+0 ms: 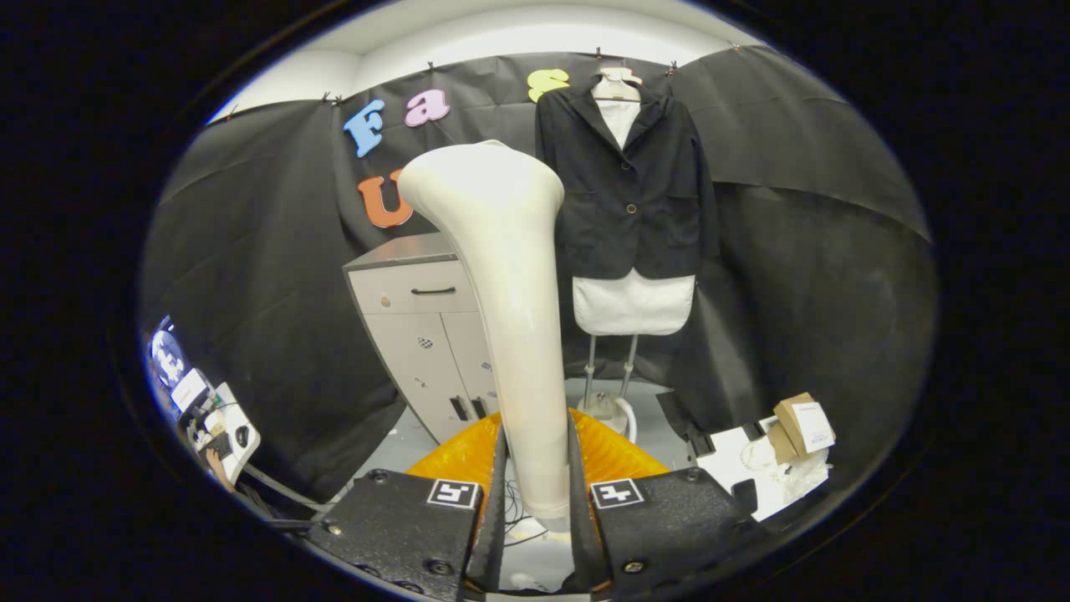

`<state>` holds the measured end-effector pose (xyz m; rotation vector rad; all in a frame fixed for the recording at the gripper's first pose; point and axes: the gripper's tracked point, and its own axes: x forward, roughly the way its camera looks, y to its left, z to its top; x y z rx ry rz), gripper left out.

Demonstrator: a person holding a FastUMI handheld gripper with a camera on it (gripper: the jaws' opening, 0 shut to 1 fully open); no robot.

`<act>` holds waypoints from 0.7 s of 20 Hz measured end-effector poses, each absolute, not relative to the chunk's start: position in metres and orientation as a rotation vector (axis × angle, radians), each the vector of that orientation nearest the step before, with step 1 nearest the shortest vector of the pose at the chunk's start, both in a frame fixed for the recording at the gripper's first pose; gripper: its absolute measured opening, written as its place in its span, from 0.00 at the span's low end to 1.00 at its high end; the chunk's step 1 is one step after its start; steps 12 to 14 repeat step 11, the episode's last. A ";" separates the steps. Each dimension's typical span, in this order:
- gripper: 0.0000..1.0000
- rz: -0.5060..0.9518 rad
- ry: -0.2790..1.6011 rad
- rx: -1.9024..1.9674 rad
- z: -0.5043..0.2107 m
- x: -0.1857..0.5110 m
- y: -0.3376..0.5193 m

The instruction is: Iron the clothes twice with a garment steamer, once on the left side and once on the right side.

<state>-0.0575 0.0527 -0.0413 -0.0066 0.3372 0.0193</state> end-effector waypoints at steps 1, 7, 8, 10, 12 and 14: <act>0.36 0.017 0.334 -0.009 -0.041 -0.059 0.052; 0.36 0.016 0.340 -0.009 -0.044 -0.061 0.053; 0.36 0.016 0.338 -0.014 -0.043 -0.061 0.054; 0.36 0.020 0.330 -0.017 -0.042 -0.061 0.055; 0.36 0.025 0.331 -0.018 -0.042 -0.063 0.058; 0.36 0.025 0.331 -0.018 -0.042 -0.063 0.058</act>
